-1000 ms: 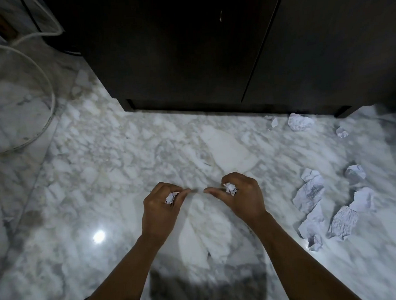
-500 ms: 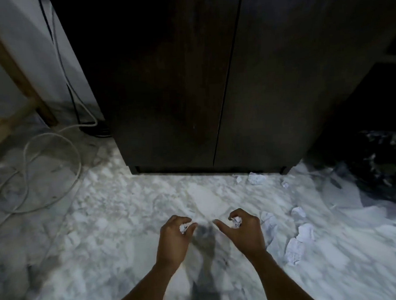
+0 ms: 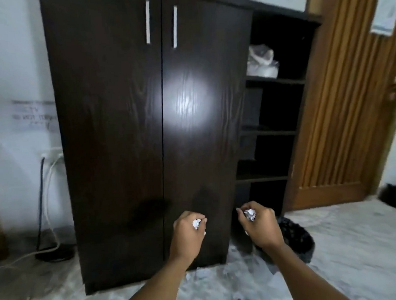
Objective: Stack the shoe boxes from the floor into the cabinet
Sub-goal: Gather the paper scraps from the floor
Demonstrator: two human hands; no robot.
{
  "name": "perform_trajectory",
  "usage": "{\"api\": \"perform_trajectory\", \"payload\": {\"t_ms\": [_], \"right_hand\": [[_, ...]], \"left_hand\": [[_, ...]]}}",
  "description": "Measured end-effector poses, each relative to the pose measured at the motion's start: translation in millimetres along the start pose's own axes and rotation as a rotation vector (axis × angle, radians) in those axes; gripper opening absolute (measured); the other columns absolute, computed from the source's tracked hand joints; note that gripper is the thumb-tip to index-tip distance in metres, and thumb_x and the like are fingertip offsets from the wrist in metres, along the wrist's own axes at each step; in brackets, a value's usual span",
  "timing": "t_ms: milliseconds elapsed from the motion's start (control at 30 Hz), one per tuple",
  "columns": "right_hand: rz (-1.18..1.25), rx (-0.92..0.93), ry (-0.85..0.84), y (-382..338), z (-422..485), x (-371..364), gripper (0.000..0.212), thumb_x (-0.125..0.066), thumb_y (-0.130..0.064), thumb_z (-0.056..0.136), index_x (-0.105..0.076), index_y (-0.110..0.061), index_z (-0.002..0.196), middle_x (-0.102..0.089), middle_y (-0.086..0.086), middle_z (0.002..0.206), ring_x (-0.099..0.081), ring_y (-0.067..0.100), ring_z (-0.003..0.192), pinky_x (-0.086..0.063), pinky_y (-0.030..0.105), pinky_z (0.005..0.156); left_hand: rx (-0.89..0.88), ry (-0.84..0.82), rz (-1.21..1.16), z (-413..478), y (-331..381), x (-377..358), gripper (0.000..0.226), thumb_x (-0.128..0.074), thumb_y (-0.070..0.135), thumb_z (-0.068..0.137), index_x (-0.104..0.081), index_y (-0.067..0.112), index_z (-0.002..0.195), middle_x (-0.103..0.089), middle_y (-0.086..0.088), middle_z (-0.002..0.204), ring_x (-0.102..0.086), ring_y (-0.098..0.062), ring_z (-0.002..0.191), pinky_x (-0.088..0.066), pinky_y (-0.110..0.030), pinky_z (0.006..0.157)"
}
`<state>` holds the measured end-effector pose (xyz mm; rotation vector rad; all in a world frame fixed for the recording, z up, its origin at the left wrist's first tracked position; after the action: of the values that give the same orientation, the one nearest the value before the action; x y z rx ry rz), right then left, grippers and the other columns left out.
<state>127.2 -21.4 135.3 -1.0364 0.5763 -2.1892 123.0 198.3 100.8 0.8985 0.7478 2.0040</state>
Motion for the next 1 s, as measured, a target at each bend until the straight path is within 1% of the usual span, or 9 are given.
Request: {"api": "perform_trajectory", "payload": {"t_ms": [267, 367, 433, 567, 700, 767, 833, 933, 1000], "right_hand": [[-0.304, -0.02, 0.056, 7.9, 73.8, 141.6, 0.017, -0.068, -0.037, 0.084, -0.058, -0.032, 0.071, -0.063, -0.008, 0.064, -0.059, 0.011, 0.056, -0.044, 0.028, 0.049], [-0.26, -0.123, 0.087, 74.1, 83.1, 143.1, 0.013, -0.067, -0.032, 0.083, -0.061, -0.03, 0.072, -0.066, -0.005, 0.063, -0.061, 0.012, 0.052, -0.05, 0.036, 0.047], [-0.278, -0.189, 0.07, 134.1, 82.5, 126.4, 0.007, -0.064, -0.034, 0.08, -0.066, -0.028, 0.078, -0.069, -0.005, 0.066, -0.065, 0.014, 0.057, -0.054, 0.04, 0.052], [-0.365, -0.358, -0.14, 238.0, 81.9, 74.8, 0.008, -0.062, -0.026, 0.078, -0.068, -0.022, 0.075, -0.071, -0.001, 0.072, -0.066, 0.016, 0.068, -0.057, 0.038, 0.062], [-0.135, -0.612, -0.054, 307.7, 74.4, 23.1, 0.028, -0.067, -0.026, 0.086, -0.064, 0.0, 0.075, -0.063, 0.013, 0.065, -0.059, 0.03, 0.062, -0.04, 0.032, 0.055], [0.004, -0.81, -0.068, 323.6, 67.5, 5.5, 0.044, -0.068, -0.039, 0.09, -0.052, -0.007, 0.064, -0.049, 0.006, 0.058, -0.048, 0.024, 0.054, -0.037, 0.028, 0.054], [0.207, -1.011, -0.052, 333.7, 65.2, -6.6, 0.044, -0.062, -0.047, 0.093, -0.052, -0.01, 0.072, -0.049, 0.003, 0.062, -0.049, 0.021, 0.056, -0.041, 0.028, 0.053], [0.605, -1.15, -0.062, 340.3, 73.1, -22.0, 0.053, -0.044, -0.057, 0.096, -0.066, -0.009, 0.096, -0.065, 0.012, 0.082, -0.061, 0.026, 0.064, -0.05, 0.03, 0.058], [0.81, -1.224, 0.016, 335.6, 76.6, -21.9, 0.051, -0.037, -0.05, 0.1, -0.065, -0.01, 0.085, -0.067, 0.014, 0.085, -0.062, 0.029, 0.066, -0.047, 0.03, 0.059]], "left_hand": [[-0.161, -0.086, -0.103, 73.4, 101.7, -86.1, 0.007, -0.075, 0.01, 0.083, -0.074, 0.016, 0.08, -0.066, 0.007, 0.083, -0.062, -0.004, 0.073, -0.045, -0.007, 0.067], [-0.07, -0.174, -0.151, 81.7, 82.7, -161.2, 0.006, -0.074, 0.015, 0.085, -0.073, 0.019, 0.081, -0.068, 0.007, 0.084, -0.068, -0.009, 0.072, -0.053, -0.019, 0.067], [-0.002, -0.248, -0.148, 75.6, 60.7, -215.2, 0.004, -0.073, 0.017, 0.087, -0.073, 0.018, 0.083, -0.068, 0.006, 0.084, -0.065, -0.005, 0.07, -0.049, -0.011, 0.062], [0.233, -0.403, -0.194, 59.8, 13.0, -310.9, 0.006, -0.07, 0.02, 0.09, -0.072, 0.018, 0.084, -0.072, -0.004, 0.078, -0.068, -0.007, 0.06, -0.055, -0.023, 0.054], [0.398, -0.387, -0.253, 55.2, -10.3, -379.4, 0.014, -0.067, 0.027, 0.091, -0.075, 0.015, 0.089, -0.069, -0.002, 0.076, -0.062, -0.011, 0.062, -0.049, -0.023, 0.06], [0.505, -0.377, -0.303, 54.9, -14.7, -400.8, 0.019, -0.064, 0.029, 0.095, -0.071, 0.011, 0.092, -0.064, 0.0, 0.073, -0.056, -0.007, 0.059, -0.043, -0.018, 0.053], [0.608, -0.379, -0.371, 52.6, -19.4, -419.0, 0.022, -0.058, 0.029, 0.097, -0.068, 0.01, 0.095, -0.063, -0.001, 0.078, -0.063, -0.016, 0.067, -0.045, -0.017, 0.052], [0.662, -0.41, -0.382, 48.6, -32.5, -442.4, 0.03, -0.046, 0.031, 0.097, -0.068, 0.013, 0.105, -0.064, -0.007, 0.111, -0.062, -0.028, 0.1, -0.048, -0.03, 0.083], [0.683, -0.437, -0.386, 48.0, -40.2, -452.0, 0.033, -0.042, 0.026, 0.097, -0.064, 0.017, 0.121, -0.052, -0.003, 0.13, -0.055, -0.022, 0.109, -0.043, -0.03, 0.095]]}}
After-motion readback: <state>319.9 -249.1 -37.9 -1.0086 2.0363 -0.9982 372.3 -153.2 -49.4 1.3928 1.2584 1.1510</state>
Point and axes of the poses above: each hand's wrist, its own z-axis towards the middle knuckle, its own x-axis out of the back of the hand, y = z × x, the point moved 3 cm from there along z, towards the middle knuckle
